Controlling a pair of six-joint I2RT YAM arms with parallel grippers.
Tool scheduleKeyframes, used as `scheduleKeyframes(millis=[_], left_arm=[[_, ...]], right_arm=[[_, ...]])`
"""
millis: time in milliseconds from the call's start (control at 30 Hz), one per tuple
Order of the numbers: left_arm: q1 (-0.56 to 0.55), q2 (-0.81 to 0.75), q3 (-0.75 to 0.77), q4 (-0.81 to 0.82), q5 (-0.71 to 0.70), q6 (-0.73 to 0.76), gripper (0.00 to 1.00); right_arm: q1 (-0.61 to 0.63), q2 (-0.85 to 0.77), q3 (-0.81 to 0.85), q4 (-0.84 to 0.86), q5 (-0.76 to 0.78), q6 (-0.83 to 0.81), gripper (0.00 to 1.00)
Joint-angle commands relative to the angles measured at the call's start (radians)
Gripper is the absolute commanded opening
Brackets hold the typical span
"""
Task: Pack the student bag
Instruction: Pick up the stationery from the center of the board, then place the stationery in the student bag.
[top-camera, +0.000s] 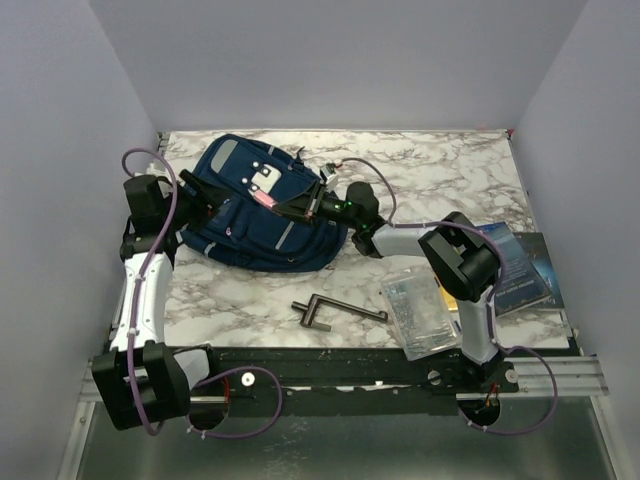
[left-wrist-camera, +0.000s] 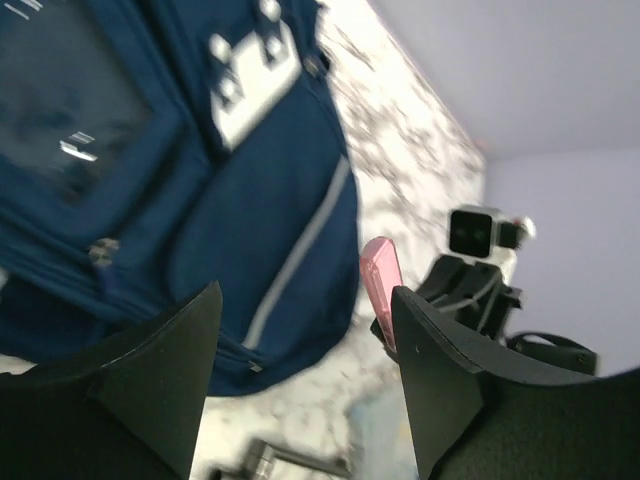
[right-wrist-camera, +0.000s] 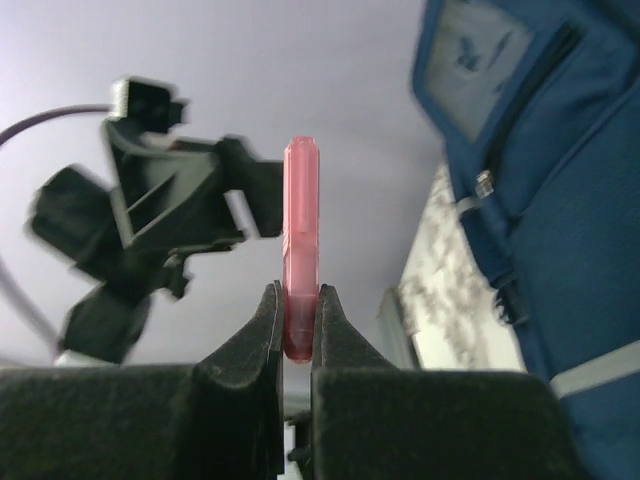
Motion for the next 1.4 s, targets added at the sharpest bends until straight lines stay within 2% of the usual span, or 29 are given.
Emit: scheduleKeyframes(millis=[0, 100, 300, 400, 567, 933, 1200, 1367], left_arm=[[0.042, 0.05, 0.129, -0.206, -0.343, 0.195, 0.71], [0.06, 0.163, 0.233, -0.227, -0.419, 0.214, 0.74], [0.09, 0.445, 0.48, -0.306, -0.392, 0.271, 0.75], [0.096, 0.578, 0.619, -0.381, -0.36, 0.333, 0.75], [0.094, 0.695, 0.701, -0.443, -0.307, 0.414, 0.75], [0.094, 0.782, 0.733, -0.49, -0.312, 0.41, 0.7], [0.088, 0.767, 0.714, -0.489, -0.313, 0.397, 0.68], [0.079, 0.74, 0.695, -0.479, -0.323, 0.395, 0.66]], right_arm=[[0.038, 0.083, 0.21, -0.425, 0.12, -0.204, 0.0], [0.069, 0.158, 0.375, -0.616, 0.149, -0.28, 0.0], [0.113, 0.277, 0.613, -0.892, 0.207, -0.361, 0.0], [0.131, 0.319, 0.663, -0.945, 0.222, -0.368, 0.0], [0.142, 0.34, 0.678, -0.993, 0.253, -0.394, 0.0], [0.144, 0.338, 0.659, -1.055, 0.321, -0.417, 0.0], [0.144, 0.404, 0.821, -1.198, 0.454, -0.416, 0.0], [0.143, 0.441, 0.844, -1.225, 0.473, -0.368, 0.0]])
